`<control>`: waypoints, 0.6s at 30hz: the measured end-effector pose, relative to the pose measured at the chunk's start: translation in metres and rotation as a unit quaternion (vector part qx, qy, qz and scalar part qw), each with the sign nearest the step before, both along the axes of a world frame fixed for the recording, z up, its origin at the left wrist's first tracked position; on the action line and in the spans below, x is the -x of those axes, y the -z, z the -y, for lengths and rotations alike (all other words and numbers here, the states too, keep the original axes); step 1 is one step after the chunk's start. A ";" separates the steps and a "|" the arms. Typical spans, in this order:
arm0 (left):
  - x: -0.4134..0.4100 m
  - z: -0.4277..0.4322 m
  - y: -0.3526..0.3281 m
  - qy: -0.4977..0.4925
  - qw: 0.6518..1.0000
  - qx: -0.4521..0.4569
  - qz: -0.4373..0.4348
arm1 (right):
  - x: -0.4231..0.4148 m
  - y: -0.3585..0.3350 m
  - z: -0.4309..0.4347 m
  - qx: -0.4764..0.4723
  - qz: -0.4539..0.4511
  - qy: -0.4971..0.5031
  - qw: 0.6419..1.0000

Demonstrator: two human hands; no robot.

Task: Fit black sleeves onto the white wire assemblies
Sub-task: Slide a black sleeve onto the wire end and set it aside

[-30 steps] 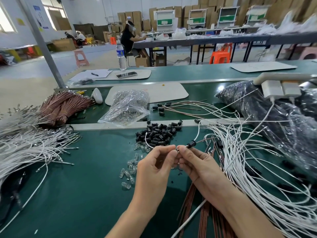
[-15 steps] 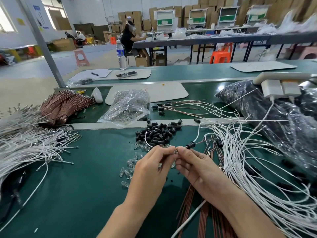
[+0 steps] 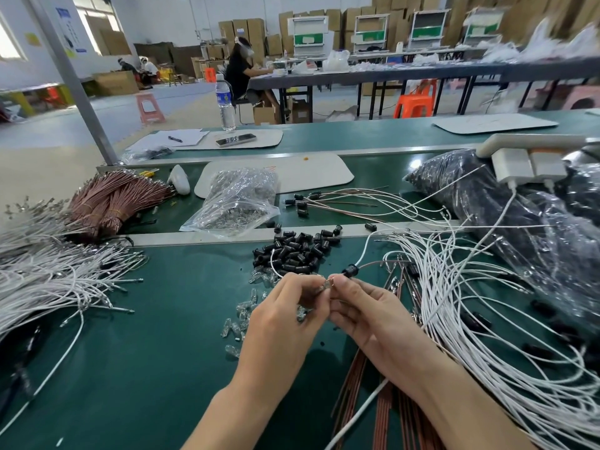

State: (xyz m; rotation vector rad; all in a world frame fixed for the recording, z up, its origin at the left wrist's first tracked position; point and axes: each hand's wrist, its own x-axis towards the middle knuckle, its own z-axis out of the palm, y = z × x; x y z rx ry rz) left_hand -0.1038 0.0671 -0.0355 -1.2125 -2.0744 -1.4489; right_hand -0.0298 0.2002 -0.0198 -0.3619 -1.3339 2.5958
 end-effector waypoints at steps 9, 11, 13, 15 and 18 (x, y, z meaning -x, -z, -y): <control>0.000 -0.001 0.000 0.002 1.000 0.015 -0.017 | -0.001 0.001 -0.001 -0.019 -0.006 0.036 0.999; 0.000 -0.002 0.000 0.002 1.000 0.002 -0.002 | 0.000 0.000 0.001 -0.015 -0.010 0.035 0.999; 0.001 -0.001 0.000 -0.001 1.000 -0.007 0.007 | 0.001 -0.002 0.003 0.005 -0.012 0.044 0.999; 0.003 -0.001 0.000 -0.008 1.000 -0.009 0.010 | 0.002 -0.003 0.000 0.042 -0.009 0.073 0.996; 0.003 0.001 0.000 -0.009 1.000 0.004 0.014 | 0.001 -0.002 -0.005 0.091 -0.013 0.105 0.990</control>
